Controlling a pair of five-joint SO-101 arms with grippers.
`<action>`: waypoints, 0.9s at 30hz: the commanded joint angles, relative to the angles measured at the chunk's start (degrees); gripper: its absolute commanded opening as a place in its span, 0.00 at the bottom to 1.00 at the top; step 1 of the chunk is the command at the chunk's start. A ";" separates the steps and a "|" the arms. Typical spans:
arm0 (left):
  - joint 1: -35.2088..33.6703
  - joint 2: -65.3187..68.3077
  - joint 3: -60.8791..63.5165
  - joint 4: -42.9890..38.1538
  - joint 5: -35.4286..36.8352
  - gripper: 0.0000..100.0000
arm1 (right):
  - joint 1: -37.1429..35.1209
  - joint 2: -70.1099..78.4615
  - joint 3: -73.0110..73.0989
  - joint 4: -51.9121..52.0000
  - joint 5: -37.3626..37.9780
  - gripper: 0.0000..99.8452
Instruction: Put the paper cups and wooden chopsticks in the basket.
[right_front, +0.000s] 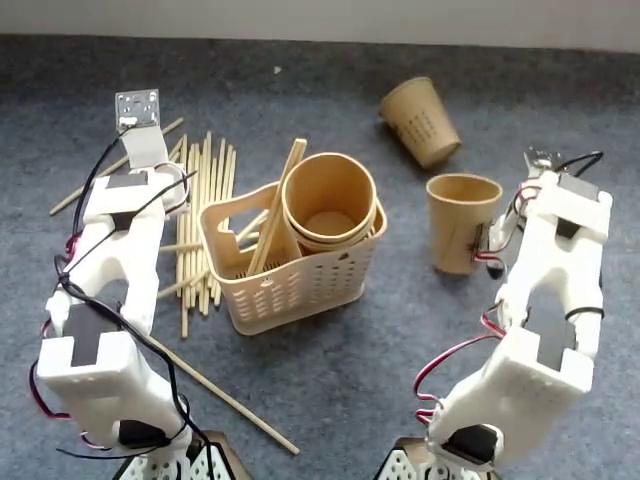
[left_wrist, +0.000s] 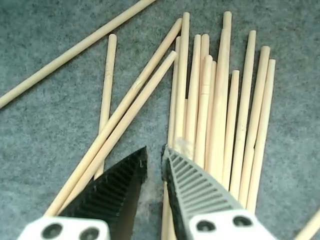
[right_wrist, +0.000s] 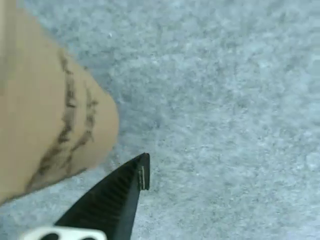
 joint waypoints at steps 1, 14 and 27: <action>0.84 -0.31 -2.33 -0.70 -0.26 0.09 | 2.33 -0.57 -0.04 3.38 3.60 0.54; 0.84 -0.31 -2.42 -0.79 -0.26 0.09 | -1.45 -17.80 -0.04 6.11 2.46 0.54; 0.57 -0.13 -2.33 -0.70 -0.26 0.09 | -14.55 -13.93 -0.48 -2.59 -3.87 0.54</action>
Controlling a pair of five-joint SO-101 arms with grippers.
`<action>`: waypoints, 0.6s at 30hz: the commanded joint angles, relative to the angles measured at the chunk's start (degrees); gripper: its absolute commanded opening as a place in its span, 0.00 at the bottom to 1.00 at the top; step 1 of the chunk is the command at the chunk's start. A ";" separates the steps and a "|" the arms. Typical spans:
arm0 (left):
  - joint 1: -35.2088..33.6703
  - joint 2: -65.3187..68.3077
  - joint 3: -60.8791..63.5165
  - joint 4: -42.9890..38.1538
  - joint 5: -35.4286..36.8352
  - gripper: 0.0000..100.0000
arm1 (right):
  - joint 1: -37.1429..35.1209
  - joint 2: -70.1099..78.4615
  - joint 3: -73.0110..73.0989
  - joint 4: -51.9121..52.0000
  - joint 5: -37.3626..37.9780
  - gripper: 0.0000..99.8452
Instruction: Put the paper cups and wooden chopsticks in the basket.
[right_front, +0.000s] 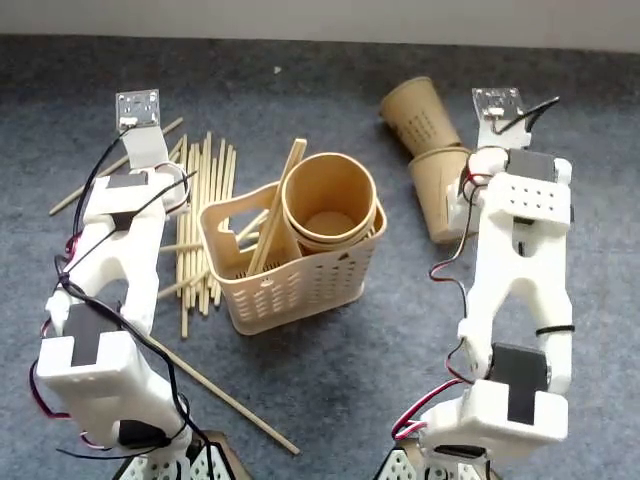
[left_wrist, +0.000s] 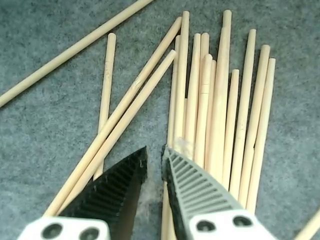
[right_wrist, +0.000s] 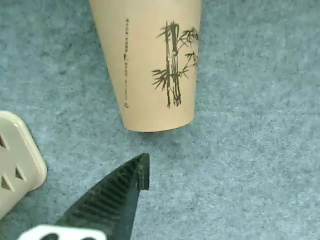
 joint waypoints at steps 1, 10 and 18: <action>0.57 -0.40 -2.33 -0.70 -0.26 0.09 | -0.31 1.36 -0.66 -1.63 -0.53 0.54; 0.75 -0.31 -2.33 -0.79 -0.44 0.09 | -0.66 2.51 -0.66 -6.11 -2.81 0.54; 0.75 -0.22 -2.33 -0.79 -0.44 0.09 | -0.75 2.59 -0.04 -12.88 -7.03 0.54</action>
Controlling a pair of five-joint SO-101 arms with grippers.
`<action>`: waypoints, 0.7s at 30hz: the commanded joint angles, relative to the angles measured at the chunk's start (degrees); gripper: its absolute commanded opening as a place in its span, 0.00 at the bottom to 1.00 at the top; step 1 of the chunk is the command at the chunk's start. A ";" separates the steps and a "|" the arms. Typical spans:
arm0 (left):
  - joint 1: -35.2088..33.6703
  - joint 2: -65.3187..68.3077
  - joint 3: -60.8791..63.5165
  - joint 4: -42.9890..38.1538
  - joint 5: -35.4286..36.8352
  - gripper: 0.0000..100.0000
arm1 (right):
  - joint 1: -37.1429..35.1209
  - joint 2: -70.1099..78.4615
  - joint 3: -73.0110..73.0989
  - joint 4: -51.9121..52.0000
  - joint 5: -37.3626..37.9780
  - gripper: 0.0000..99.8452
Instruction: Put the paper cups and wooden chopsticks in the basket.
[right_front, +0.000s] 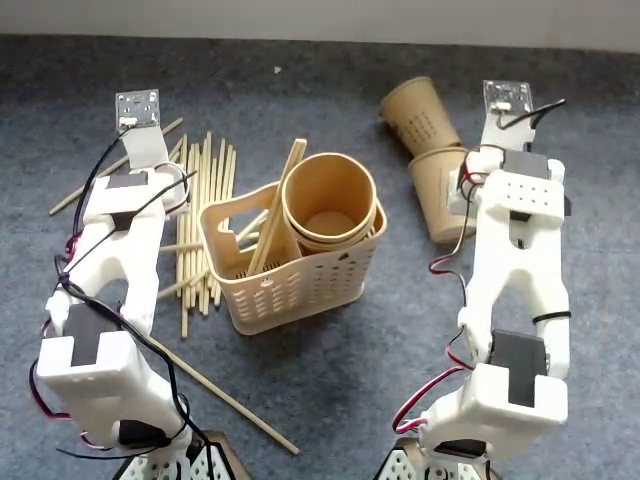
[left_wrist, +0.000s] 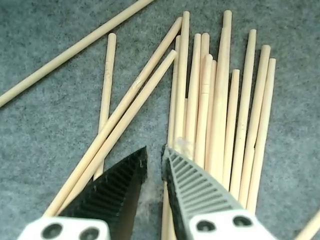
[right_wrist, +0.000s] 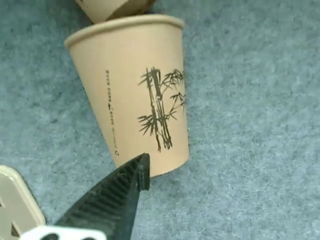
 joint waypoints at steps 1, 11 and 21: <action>0.75 -0.22 -2.33 -0.79 -0.44 0.09 | -0.66 -0.48 -0.22 -2.07 -1.05 0.54; 0.57 -0.31 -2.33 -0.70 -0.35 0.09 | -3.91 -0.48 7.16 -7.25 -0.62 0.54; 0.48 -0.40 -2.24 -0.70 -0.35 0.09 | 1.10 -0.48 15.43 -9.80 5.45 0.54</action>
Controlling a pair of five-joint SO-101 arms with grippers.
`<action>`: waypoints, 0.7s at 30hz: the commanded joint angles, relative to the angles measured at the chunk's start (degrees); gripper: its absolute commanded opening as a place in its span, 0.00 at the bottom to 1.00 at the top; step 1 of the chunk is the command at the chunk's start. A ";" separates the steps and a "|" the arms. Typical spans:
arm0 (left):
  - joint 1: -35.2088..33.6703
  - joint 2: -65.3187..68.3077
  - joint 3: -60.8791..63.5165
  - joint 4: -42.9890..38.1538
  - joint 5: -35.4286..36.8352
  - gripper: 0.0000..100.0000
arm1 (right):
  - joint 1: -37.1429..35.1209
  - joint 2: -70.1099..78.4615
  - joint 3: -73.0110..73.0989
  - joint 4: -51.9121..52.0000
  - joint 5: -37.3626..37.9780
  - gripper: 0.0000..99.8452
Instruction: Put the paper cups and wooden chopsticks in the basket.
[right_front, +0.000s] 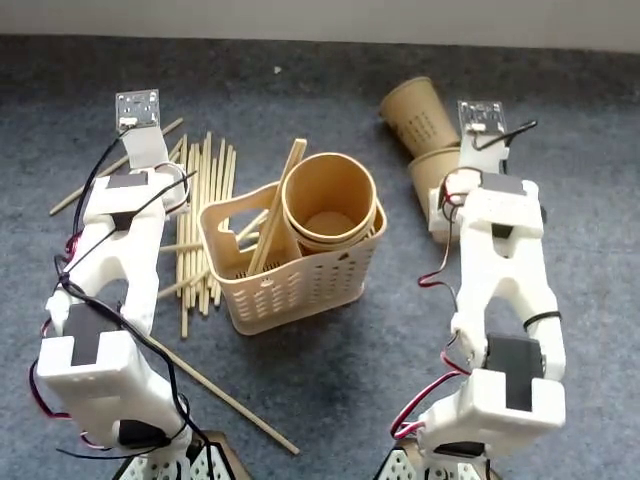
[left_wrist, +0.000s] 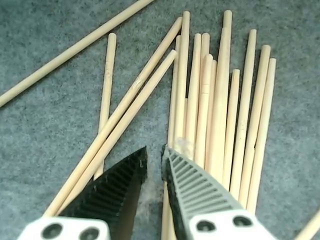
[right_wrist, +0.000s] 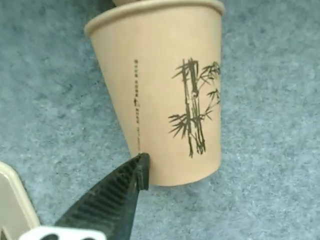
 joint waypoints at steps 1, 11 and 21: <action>0.48 -0.40 -2.24 -0.70 -0.35 0.09 | 3.65 -0.22 3.30 1.19 3.43 0.54; 0.66 -0.31 -2.33 -0.70 -0.35 0.09 | 18.68 -1.71 4.26 7.78 11.16 0.54; 0.84 -0.04 -2.42 -0.79 -0.44 0.09 | 6.73 -18.07 3.30 15.87 3.08 0.54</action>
